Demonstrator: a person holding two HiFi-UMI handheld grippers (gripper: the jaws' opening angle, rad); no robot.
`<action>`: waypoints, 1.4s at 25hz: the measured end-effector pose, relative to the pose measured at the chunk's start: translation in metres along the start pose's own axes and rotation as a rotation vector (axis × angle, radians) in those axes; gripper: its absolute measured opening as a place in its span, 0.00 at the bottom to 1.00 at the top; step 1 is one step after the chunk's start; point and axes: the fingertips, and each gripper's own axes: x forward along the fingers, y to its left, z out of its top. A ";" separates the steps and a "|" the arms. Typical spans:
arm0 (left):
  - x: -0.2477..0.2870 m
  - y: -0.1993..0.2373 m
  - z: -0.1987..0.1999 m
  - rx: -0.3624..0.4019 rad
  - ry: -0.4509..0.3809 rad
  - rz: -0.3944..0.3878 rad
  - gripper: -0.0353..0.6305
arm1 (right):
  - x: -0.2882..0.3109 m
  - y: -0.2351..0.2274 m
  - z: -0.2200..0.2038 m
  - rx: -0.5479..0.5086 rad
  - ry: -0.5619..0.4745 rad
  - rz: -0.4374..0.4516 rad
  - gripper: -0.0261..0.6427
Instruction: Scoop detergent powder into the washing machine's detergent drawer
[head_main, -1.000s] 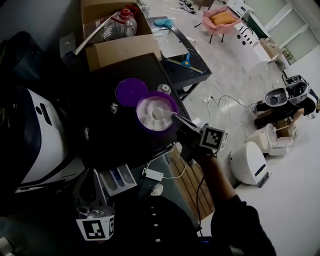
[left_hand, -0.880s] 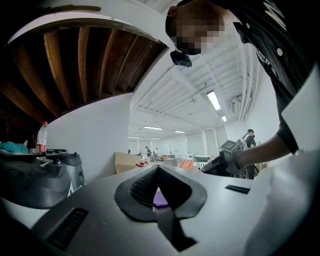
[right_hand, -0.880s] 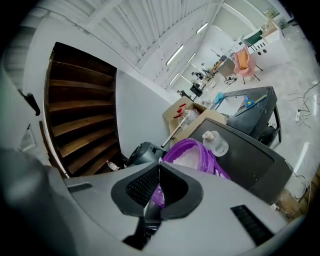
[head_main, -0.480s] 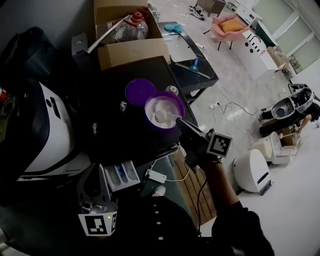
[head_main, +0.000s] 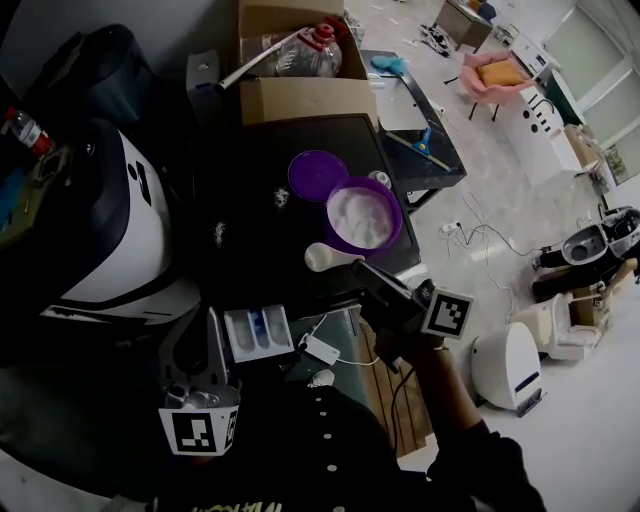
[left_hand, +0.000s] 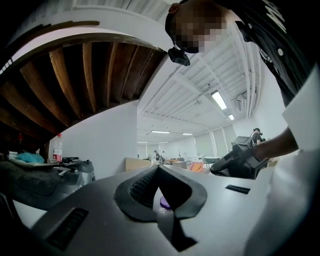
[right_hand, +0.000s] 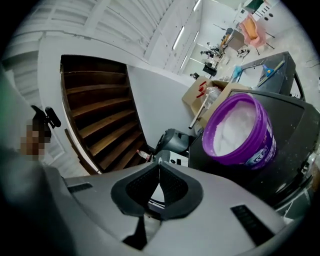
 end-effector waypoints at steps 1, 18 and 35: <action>-0.003 0.002 0.000 0.002 0.003 0.010 0.06 | 0.002 0.004 -0.007 0.001 0.019 0.011 0.08; -0.041 0.014 -0.031 -0.012 0.094 0.082 0.06 | 0.019 -0.051 -0.155 0.018 0.330 -0.095 0.08; -0.073 0.001 -0.099 -0.075 0.263 0.081 0.06 | 0.029 -0.128 -0.238 -0.545 0.562 -0.136 0.08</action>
